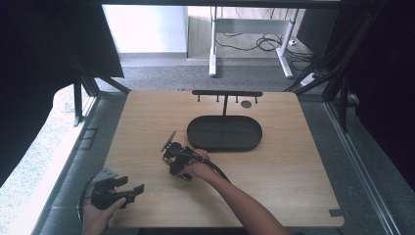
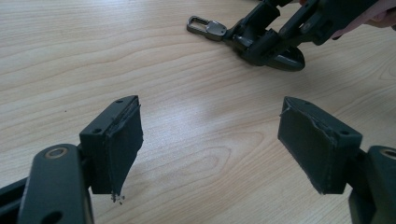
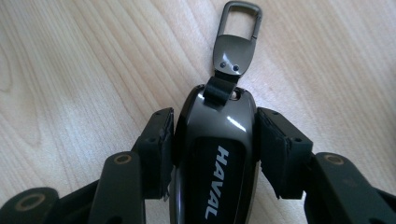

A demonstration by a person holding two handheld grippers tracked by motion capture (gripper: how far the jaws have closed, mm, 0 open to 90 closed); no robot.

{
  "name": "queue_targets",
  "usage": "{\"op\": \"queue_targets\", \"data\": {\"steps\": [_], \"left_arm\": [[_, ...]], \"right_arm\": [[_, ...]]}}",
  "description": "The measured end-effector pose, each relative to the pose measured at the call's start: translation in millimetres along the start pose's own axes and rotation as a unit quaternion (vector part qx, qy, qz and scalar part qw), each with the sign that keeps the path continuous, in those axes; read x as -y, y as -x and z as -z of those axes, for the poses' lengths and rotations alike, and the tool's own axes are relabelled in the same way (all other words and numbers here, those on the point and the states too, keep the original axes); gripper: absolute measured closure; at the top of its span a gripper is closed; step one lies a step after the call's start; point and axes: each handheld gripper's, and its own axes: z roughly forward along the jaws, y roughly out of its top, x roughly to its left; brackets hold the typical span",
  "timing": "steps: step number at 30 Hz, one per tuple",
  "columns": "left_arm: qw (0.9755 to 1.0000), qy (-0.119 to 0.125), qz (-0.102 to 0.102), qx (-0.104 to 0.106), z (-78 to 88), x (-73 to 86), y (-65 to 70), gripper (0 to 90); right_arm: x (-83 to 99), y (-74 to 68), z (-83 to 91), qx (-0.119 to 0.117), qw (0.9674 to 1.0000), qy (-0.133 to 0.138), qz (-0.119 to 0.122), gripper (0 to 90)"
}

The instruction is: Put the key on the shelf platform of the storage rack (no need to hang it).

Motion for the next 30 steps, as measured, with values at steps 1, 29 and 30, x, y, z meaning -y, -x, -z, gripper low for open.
{"op": "queue_targets", "data": {"steps": [1,29,30], "left_arm": [[1.0000,0.000,0.001,0.000,0.1,0.0,-0.3,22.2],[1.0000,-0.001,-0.003,0.000,-1.5,-0.1,1.8,22.2],[1.0000,-0.001,-0.003,0.000,-1.6,-0.1,1.9,22.2]], "right_arm": [[0.0,0.9,2.4,-0.001,1.0000,0.003,-0.002,49.3],[17.8,17.2,88.8,-0.012,0.9948,0.100,-0.016,49.6],[18.7,17.5,90.0,-0.012,0.9948,0.100,-0.017,49.6]]}}
